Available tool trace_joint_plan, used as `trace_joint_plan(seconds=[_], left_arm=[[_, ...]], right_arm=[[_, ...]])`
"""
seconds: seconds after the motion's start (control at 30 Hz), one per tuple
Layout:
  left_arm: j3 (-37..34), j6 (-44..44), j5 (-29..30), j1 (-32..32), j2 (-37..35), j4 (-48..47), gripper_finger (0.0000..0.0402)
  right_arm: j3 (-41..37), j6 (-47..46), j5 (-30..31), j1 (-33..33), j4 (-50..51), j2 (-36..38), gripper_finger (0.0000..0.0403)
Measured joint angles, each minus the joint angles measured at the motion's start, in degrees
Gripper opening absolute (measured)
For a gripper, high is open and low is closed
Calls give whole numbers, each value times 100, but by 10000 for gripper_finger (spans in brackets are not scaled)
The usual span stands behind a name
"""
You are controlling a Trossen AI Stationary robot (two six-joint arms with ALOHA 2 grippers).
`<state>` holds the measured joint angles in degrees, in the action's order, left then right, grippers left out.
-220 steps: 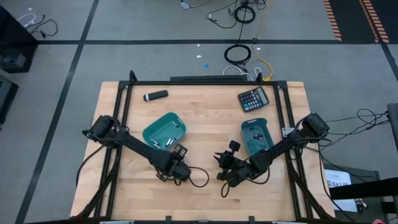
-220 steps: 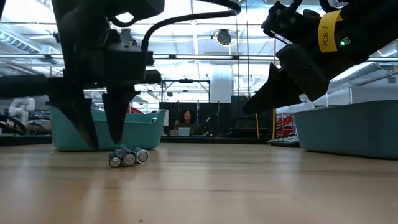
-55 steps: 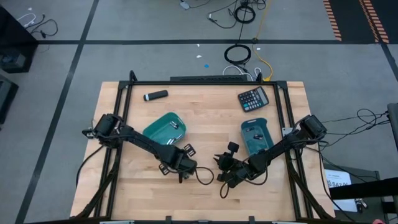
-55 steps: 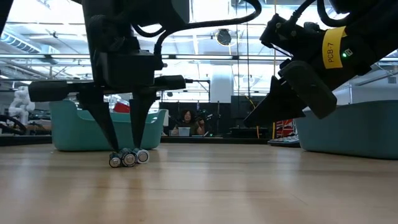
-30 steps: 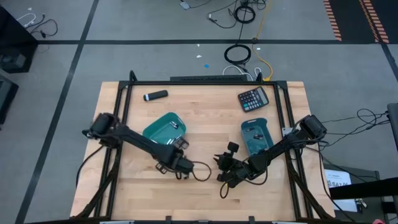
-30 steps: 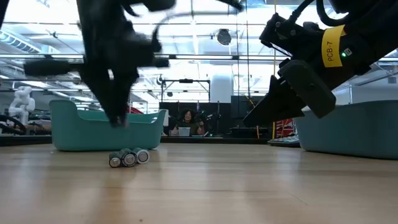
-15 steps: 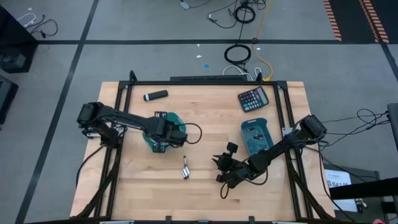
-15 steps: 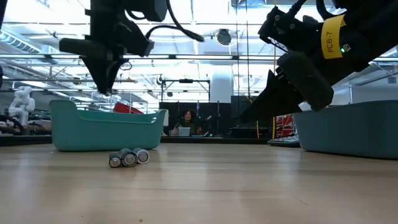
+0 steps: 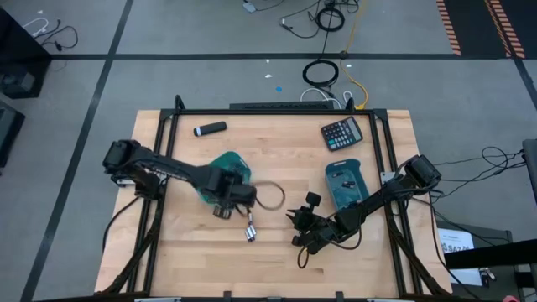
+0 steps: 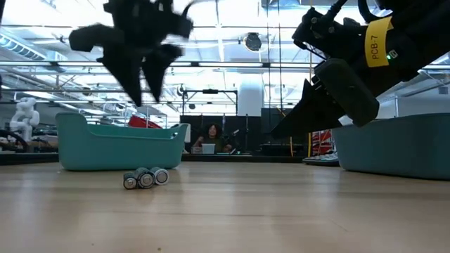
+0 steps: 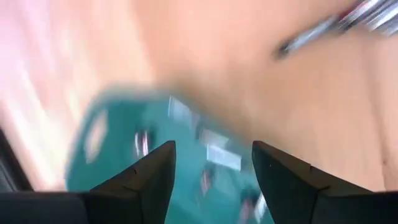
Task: Sort batteries
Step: Put the white battery into the green bin
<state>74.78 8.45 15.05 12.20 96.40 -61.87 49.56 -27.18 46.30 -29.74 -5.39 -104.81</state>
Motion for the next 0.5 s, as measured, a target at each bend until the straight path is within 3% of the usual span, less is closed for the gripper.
trace_joint_plan(seconds=[0.17, 0.5], left_arm=[[7, 1575, -9, 444, 145, 1053, 223], [7, 2510, -324, 519, 939, 1126, 201]], right_arm=[[0, 0, 0, 0, 0, 0, 50], [0, 39, 1, 0, -2, 0, 50]])
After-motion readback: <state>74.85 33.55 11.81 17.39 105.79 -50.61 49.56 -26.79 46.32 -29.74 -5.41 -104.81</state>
